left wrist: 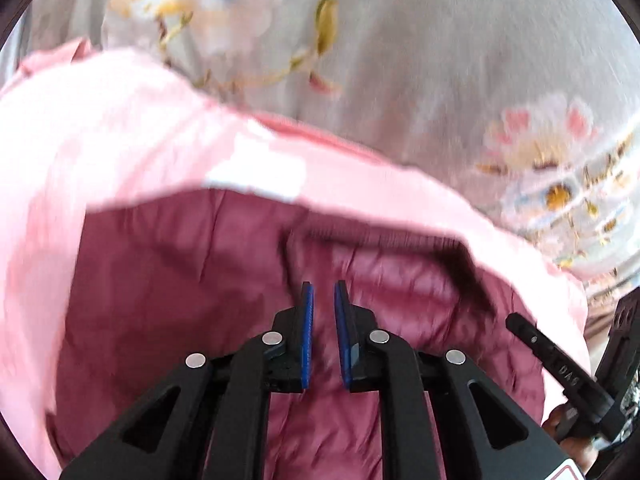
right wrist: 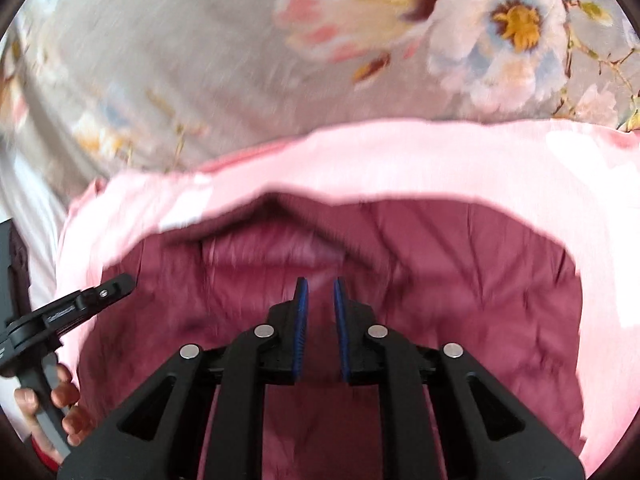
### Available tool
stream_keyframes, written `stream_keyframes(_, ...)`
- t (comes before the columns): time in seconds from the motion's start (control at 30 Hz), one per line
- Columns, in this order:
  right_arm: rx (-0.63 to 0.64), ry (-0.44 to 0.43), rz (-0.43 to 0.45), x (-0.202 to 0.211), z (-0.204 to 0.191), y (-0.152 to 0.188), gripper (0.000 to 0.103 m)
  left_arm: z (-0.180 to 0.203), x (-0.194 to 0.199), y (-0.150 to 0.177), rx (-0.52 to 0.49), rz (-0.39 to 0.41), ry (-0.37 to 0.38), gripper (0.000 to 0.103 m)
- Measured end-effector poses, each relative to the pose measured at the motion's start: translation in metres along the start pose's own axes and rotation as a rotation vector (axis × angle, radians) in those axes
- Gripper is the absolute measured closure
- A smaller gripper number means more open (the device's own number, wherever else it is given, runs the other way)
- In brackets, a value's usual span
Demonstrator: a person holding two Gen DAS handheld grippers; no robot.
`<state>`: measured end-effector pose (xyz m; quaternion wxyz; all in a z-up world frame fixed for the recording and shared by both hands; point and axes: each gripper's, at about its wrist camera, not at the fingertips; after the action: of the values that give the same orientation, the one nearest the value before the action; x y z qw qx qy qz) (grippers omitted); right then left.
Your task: Fold large clothes
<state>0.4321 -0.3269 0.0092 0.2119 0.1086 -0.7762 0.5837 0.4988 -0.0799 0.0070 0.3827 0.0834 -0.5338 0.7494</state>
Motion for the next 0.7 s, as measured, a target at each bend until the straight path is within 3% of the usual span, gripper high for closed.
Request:
stream_keyframes(0.1, -0.044, 0.016, 0.025, -0.020, 0.000, -0.018, 0.090, 0.014, -0.017, -0.026, 0.018, 0.006, -0.005, 0.090)
stream_keyframes(0.23, -0.077, 0.051, 0.016, -0.049, 0.004, -0.023, 0.089, 0.021, -0.062, -0.039, 0.079, -0.064, -0.002, 0.090)
stream_keyframes(0.33, -0.045, 0.043, -0.077, -0.069, 0.003, -0.011, 0.089, 0.016, -0.092, -0.023, 0.084, -0.144, -0.043, 0.090)
stream_keyframes(0.4, 0.031, 0.026, -0.108, -0.069, -0.001, 0.003, 0.090, 0.012, -0.095, -0.009, 0.049, -0.161, -0.030, 0.090)
stream_keyframes(0.5, 0.131, 0.074, -0.119, -0.070, -0.001, 0.020, 0.092, 0.006, -0.095, 0.010, -0.034, -0.165, -0.031, 0.090)
stream_keyframes(0.7, 0.101, 0.049, -0.085, -0.075, 0.009, 0.028, 0.093, -0.017, -0.099, 0.024, 0.012, -0.119, 0.027, 0.094)
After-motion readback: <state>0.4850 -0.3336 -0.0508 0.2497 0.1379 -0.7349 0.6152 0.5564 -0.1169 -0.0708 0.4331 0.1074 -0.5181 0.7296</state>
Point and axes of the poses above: each gripper's, at about its wrist camera, not at the fingertips, and x roughly against the way its jaws point, z to its right, y to its underside, and after that the axes turned 9 degrees about z, right-handed
